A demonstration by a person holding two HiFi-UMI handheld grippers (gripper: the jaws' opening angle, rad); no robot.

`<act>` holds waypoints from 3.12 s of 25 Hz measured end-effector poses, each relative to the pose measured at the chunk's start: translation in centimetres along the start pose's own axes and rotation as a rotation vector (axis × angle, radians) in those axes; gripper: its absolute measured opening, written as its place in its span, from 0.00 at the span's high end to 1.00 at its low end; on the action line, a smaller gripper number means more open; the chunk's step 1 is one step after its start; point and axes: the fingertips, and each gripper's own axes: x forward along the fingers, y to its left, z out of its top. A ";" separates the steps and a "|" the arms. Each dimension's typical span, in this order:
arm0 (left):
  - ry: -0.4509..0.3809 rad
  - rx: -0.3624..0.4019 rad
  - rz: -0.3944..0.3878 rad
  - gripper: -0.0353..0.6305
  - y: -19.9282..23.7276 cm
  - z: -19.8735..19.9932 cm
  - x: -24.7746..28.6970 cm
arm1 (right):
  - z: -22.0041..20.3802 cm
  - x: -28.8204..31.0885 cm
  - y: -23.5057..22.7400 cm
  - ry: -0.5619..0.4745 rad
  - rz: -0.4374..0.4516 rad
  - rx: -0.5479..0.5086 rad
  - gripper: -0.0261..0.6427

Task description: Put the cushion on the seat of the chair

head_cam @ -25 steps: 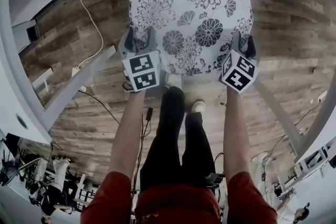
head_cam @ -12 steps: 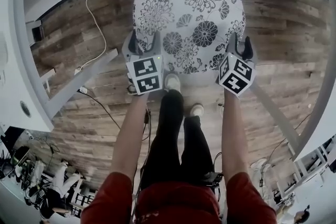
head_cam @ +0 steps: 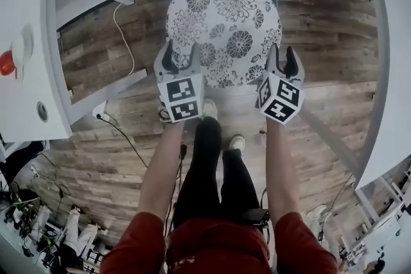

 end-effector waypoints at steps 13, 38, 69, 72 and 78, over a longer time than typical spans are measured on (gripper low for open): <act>-0.189 0.017 0.009 0.87 -4.3 9.3 -11.7 | 9.0 -10.7 -0.1 -0.177 0.112 0.016 0.90; -0.513 0.095 -0.011 0.90 -15.9 18.4 -41.3 | 21.8 -39.5 -2.7 -0.523 0.326 -0.087 0.92; -0.704 0.081 -0.077 0.90 -10.3 15.7 -54.7 | 19.7 -54.9 6.1 -0.651 0.344 -0.201 0.92; -0.727 0.083 -0.076 0.91 -10.6 16.2 -55.5 | 20.2 -55.6 5.9 -0.673 0.339 -0.210 0.92; -0.773 0.070 -0.075 0.91 -10.3 16.9 -56.0 | 20.4 -55.5 6.6 -0.699 0.344 -0.245 0.92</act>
